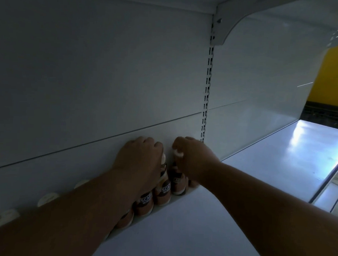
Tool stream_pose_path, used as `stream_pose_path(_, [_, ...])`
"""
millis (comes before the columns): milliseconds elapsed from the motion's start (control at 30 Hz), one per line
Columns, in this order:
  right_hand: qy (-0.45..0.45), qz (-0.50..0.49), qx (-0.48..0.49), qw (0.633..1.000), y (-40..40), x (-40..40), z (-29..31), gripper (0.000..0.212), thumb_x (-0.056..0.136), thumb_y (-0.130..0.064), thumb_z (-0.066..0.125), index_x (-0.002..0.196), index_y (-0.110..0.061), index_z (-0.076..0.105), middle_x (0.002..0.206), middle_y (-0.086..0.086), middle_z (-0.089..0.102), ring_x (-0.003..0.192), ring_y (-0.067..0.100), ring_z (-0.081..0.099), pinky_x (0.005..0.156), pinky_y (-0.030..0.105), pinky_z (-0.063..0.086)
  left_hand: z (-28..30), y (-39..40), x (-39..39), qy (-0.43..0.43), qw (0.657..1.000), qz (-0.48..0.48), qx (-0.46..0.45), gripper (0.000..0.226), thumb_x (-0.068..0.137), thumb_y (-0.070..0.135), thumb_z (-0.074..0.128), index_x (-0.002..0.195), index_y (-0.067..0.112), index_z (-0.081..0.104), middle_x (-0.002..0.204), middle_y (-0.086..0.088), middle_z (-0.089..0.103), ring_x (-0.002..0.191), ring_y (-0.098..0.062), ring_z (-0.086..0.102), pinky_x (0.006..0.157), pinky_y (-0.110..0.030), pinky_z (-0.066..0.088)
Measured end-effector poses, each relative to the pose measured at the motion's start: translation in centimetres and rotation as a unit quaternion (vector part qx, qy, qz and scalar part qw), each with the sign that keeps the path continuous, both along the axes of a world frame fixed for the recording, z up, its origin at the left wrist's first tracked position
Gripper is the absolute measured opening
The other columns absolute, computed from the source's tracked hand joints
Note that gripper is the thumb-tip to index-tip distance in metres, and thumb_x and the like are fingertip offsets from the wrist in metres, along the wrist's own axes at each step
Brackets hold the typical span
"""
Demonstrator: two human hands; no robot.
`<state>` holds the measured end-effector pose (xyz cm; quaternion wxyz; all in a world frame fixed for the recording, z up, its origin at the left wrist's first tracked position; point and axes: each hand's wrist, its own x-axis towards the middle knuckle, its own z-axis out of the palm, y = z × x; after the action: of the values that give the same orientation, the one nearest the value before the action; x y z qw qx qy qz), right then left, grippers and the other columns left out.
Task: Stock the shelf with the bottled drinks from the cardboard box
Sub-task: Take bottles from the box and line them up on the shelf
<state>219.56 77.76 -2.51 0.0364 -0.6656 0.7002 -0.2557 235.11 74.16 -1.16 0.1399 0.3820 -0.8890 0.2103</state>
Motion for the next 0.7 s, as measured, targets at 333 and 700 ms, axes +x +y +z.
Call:
stream_pose_path(333, [0.029,-0.029,0.047,0.998,-1.7,-6.1,-2.0,0.057,0.093,-0.018,0.058,0.145,-0.029,0.037,0.145,0.001,0.039,0.122,0.026,0.053,0.097,0.040,0.051,0.6,-1.9,-7.4,-0.013,0.995,-0.005,0.095,0.041,0.092,0.032,0.052,0.131,0.021,0.045,0.121,-0.007,0.054,0.102,-0.027,0.056,0.076,-0.035,0.042])
stream_pose_path(700, [0.046,-0.028,0.015,0.998,-2.0,-7.6,-1.5,0.031,0.095,-0.022,0.058,0.123,-0.015,0.048,0.115,0.008,0.054,0.093,0.023,0.060,0.078,0.034,0.055,-0.7,-3.5,-8.8,-0.045,0.997,-0.030,0.061,0.021,0.087,0.022,0.058,0.080,0.016,0.039,0.081,-0.002,0.042,0.072,-0.019,0.044,0.061,-0.033,0.035])
